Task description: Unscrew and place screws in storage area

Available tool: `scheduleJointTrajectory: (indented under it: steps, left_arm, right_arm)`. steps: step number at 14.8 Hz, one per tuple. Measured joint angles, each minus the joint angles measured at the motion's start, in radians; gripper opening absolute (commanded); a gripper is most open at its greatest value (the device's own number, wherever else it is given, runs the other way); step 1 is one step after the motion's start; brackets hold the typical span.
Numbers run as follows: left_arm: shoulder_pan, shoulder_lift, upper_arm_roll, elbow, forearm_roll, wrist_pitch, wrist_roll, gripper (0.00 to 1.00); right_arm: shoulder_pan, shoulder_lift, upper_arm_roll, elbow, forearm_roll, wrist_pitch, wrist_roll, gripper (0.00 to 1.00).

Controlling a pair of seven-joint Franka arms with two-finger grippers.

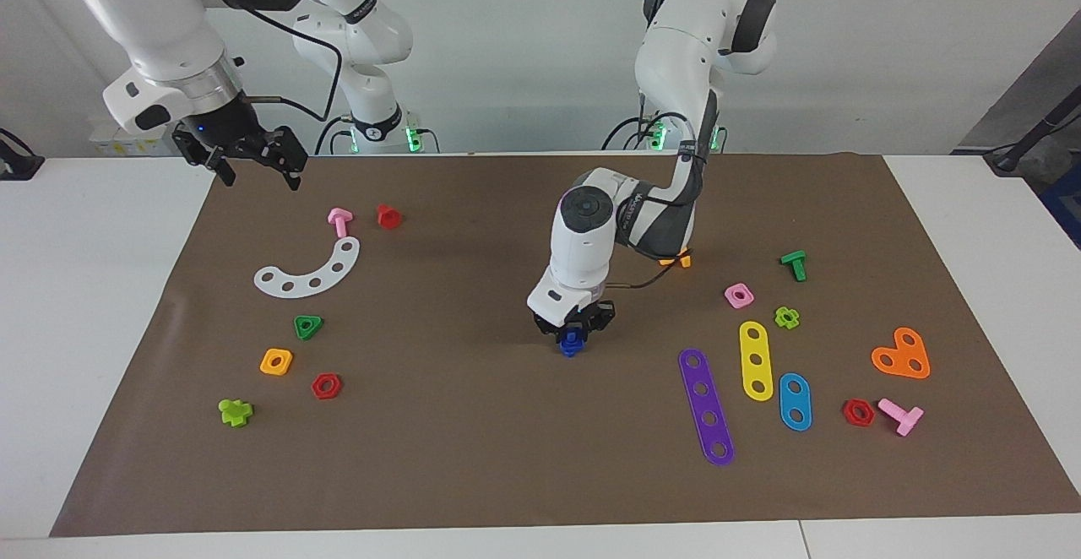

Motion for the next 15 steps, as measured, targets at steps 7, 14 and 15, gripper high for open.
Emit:
scheduleJointTrajectory:
  steps: [7,14,15]
  left_arm:
    - [0.002,-0.001,0.003,0.109,-0.012,-0.15,-0.008,0.37]
    - [0.086,-0.019,0.014,0.134,-0.016,-0.207,0.055,0.36]
    - [0.109,-0.033,0.014,0.13,-0.02,-0.222,0.096,0.36]
  right_arm:
    - [0.0,-0.001,0.0,0.0,0.0,0.005,0.0,1.0]
    - [0.005,-0.004,0.0,-0.001,0.0,0.055,0.0,1.0]
    - [0.01,-0.004,0.001,-0.002,0.002,0.07,0.0,1.0]
